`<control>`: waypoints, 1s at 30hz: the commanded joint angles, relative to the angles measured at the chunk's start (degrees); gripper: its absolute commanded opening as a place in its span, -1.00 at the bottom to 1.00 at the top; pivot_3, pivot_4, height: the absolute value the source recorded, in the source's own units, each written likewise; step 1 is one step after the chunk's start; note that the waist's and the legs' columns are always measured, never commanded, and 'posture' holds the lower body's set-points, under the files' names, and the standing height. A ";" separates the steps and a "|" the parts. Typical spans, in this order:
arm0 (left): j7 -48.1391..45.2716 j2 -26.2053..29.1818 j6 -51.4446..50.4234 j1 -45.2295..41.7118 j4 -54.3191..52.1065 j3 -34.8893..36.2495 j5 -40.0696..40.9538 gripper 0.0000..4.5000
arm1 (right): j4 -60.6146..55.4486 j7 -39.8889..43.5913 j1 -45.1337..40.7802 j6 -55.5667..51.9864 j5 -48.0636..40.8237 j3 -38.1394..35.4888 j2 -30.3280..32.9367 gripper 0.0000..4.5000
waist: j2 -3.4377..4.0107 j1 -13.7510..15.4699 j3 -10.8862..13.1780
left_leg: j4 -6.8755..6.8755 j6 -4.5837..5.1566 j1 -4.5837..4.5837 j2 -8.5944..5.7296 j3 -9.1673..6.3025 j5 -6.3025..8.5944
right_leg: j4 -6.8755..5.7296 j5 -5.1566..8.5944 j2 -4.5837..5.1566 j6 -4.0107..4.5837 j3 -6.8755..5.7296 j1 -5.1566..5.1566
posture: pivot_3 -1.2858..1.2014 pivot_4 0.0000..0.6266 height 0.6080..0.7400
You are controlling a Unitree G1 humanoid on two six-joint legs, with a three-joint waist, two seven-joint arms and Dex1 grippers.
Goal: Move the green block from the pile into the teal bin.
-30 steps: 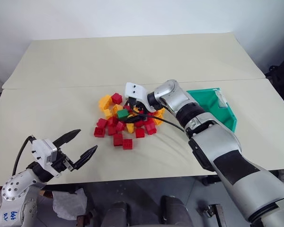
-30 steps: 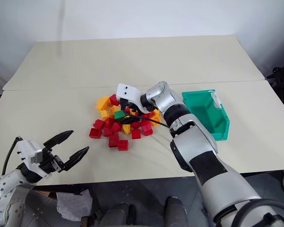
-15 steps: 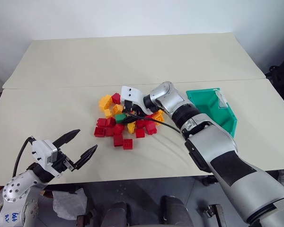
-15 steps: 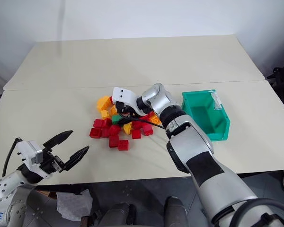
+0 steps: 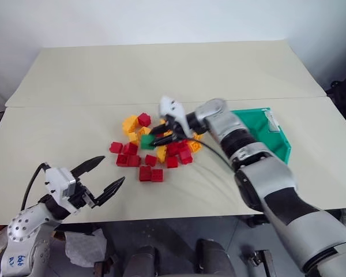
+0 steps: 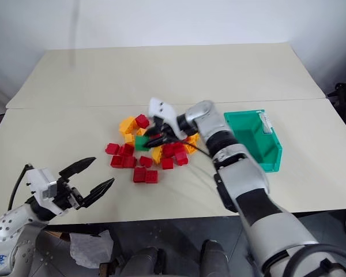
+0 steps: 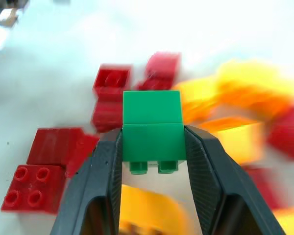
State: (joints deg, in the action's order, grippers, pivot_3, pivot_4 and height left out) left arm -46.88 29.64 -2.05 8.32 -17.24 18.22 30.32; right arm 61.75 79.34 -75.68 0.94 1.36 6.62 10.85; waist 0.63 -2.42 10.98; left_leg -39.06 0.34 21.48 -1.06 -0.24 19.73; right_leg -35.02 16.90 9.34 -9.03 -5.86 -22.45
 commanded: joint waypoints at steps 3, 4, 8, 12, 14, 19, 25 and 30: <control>-2.19 0.14 -0.83 -5.25 -0.32 -4.05 0.99 1.00 | -17.54 1.02 7.47 -2.88 -9.25 -8.26 9.77 -0.36 | 0.00 0.71 0.00 | 0.02 0.00 0.00 0.01 -0.02 0.00 | 0.01 0.00 -0.01 0.00 -0.06 0.01 | 0.03 -0.52 1.00; -2.46 -0.02 -1.09 -6.50 0.12 -4.87 1.02 1.00 | -20.81 -0.52 9.61 -3.14 -10.27 -9.94 12.00 -0.36 | -0.01 0.88 0.00 | 0.01 0.00 0.01 0.00 -0.02 0.00 | 0.00 0.00 -0.01 0.00 -0.07 0.00 | 0.03 -0.52 1.00; -3.56 -0.37 -3.00 -10.82 1.40 -7.36 2.00 1.00 | -33.19 -5.20 17.87 -9.08 -15.41 -16.47 20.26 -0.36 | 0.01 1.03 0.01 | 0.00 0.02 0.04 -0.05 0.07 -0.01 | 0.08 -0.01 0.02 -0.01 -0.09 0.02 | 0.03 -0.52 1.00; -6.87 -0.02 -3.19 -14.79 3.01 -10.48 1.45 1.00 | -42.45 -9.26 29.92 -13.56 -16.59 -22.83 31.51 -0.36 | 0.00 1.21 0.01 | 0.01 0.03 0.05 -0.04 0.56 -0.01 | 0.09 -0.01 0.01 -0.02 -0.12 0.04 | 0.03 -0.52 1.00; -7.91 -0.03 -3.32 -16.50 4.15 -11.47 1.20 1.00 | -44.07 -10.77 35.88 -14.82 -16.08 -24.87 36.00 -0.36 | 0.00 1.53 0.01 | 0.02 0.05 0.04 -0.03 0.67 -0.01 | 0.14 -0.01 0.01 -0.02 -0.12 0.05 | 0.03 -0.52 1.00; -9.95 0.21 -3.18 -19.15 7.75 -12.14 1.00 1.00 | -46.65 -13.29 47.17 -15.11 -17.23 -27.16 38.98 -0.36 | -0.01 1.56 0.01 | 0.00 0.13 -0.08 0.03 1.09 -0.06 | 0.26 -0.01 0.02 -0.02 -0.05 0.11 | 0.03 -0.52 1.00; -10.87 0.48 -2.96 -20.19 9.31 -11.81 0.72 1.00 | -46.87 -15.97 49.34 -16.17 -17.43 -25.12 38.58 -0.03 | -0.02 1.42 0.01 | -0.06 0.23 -0.20 0.08 1.28 -0.12 | 0.26 -0.06 0.07 0.06 0.04 0.15 | 0.03 -0.52 1.00; -10.92 0.72 -2.99 -20.07 9.07 -11.40 0.79 1.00 | -45.68 -16.25 48.75 -13.83 -18.48 -25.27 38.91 0.70 | -0.02 2.43 0.01 | -0.07 0.23 -0.19 0.07 1.25 -0.12 | 0.29 -0.06 0.08 0.05 0.03 0.15 | 0.03 -0.52 1.00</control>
State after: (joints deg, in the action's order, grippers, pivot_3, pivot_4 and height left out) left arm -57.34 29.78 -5.70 -11.59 -7.78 5.74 31.03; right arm 16.72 62.85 -26.24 -14.53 -15.38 -17.26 48.79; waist 0.62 0.01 11.00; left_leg -39.13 0.57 21.29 -1.00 1.00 19.62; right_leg -34.73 16.83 9.42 -8.97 -5.83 -22.30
